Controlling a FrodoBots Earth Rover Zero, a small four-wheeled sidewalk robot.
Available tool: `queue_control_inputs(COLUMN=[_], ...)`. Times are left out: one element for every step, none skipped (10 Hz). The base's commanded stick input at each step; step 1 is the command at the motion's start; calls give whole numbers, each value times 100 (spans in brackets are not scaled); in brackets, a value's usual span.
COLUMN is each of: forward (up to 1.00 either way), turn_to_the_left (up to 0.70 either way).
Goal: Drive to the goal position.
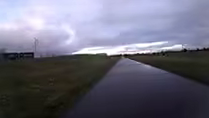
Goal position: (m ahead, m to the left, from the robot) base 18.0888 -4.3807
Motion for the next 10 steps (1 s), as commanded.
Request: queue_control_inputs(forward=[70, 70, 70, 70, 70, 70, 70, 70, 70, 70], turn_to_the_left=[-27, -27, -27, -27, -27, -27, -27, -27, -27, -27])
